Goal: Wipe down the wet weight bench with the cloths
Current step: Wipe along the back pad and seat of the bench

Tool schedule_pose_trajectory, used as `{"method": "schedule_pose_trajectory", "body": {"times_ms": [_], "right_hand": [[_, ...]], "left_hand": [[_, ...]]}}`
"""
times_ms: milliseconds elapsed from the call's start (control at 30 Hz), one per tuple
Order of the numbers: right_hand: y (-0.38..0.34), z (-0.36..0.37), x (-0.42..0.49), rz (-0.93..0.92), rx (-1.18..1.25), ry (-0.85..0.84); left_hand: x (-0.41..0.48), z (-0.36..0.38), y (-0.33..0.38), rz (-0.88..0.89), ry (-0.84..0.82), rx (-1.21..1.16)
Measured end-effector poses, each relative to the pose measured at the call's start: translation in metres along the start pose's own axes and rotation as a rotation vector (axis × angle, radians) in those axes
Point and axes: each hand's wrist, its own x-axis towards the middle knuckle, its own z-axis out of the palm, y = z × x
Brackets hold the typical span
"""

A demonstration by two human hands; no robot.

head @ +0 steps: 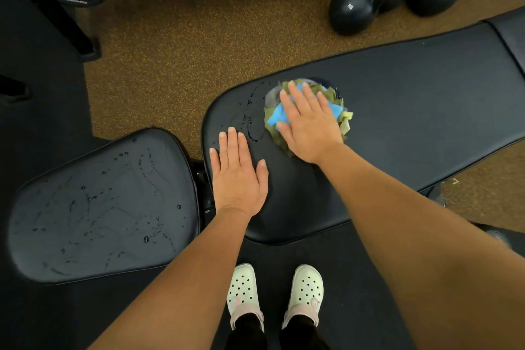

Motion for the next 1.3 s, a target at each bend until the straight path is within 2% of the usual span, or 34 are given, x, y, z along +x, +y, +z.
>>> {"method": "schedule_pose_trajectory", "body": {"times_ms": [67,100,133,233,300,367,500,567,633,733,800,900,967,1033,1100,1200,1233,1300], "right_hand": [[-0.023,-0.002,0.016,0.179,0.048,0.021],[-0.035,-0.004,0.021,0.185,0.055,0.016],[-0.044,-0.004,0.022,0.123,0.041,0.005],[-0.040,-0.002,0.008,-0.212,-0.004,-0.026],[-0.020,-0.002,-0.001,-0.303,-0.008,-0.032],[-0.003,-0.001,0.000,-0.228,-0.012,-0.028],[-0.020,-0.004,0.025,0.119,0.048,0.025],[-0.037,-0.006,0.039,0.169,0.062,0.024],[-0.042,-0.009,0.041,0.040,0.023,-0.008],[-0.021,-0.009,0.028,-0.312,-0.022,-0.029],[0.006,-0.008,0.022,-0.408,-0.032,-0.047],[0.024,-0.009,0.027,-0.198,-0.027,-0.011],[0.005,-0.010,0.038,-0.011,0.001,0.017],[-0.025,-0.010,0.043,0.032,0.017,0.018],[-0.037,-0.006,0.035,-0.161,-0.005,-0.013],[-0.009,-0.002,0.019,-0.468,-0.003,-0.006],[0.003,-0.001,0.018,-0.498,-0.009,-0.003],[0.018,-0.002,0.024,-0.432,-0.034,0.000]], "left_hand": [[0.001,0.001,0.000,-0.001,0.006,0.007],[0.001,0.001,0.000,-0.001,0.003,0.005],[0.001,0.001,0.000,0.000,-0.002,0.005],[0.001,0.002,-0.001,0.011,-0.008,0.012],[0.001,0.001,-0.001,0.020,-0.011,0.010],[0.002,0.000,-0.001,0.021,-0.013,0.001],[0.001,0.001,-0.001,0.011,-0.020,-0.001],[0.002,0.001,0.000,0.009,-0.013,-0.002],[0.001,0.002,0.000,0.007,-0.005,-0.007],[0.001,0.002,0.001,0.008,0.006,-0.012],[0.001,0.001,0.001,0.004,0.001,-0.013],[0.001,0.001,0.001,-0.004,-0.002,-0.017],[0.001,0.001,0.002,-0.013,0.002,-0.029],[0.001,0.002,0.002,-0.018,0.008,-0.042],[0.001,0.003,0.000,-0.021,0.018,-0.069],[0.001,0.003,-0.002,-0.033,0.049,-0.137],[0.001,0.003,-0.001,-0.036,0.054,-0.148],[0.001,0.003,0.000,-0.040,0.066,-0.148]]}}
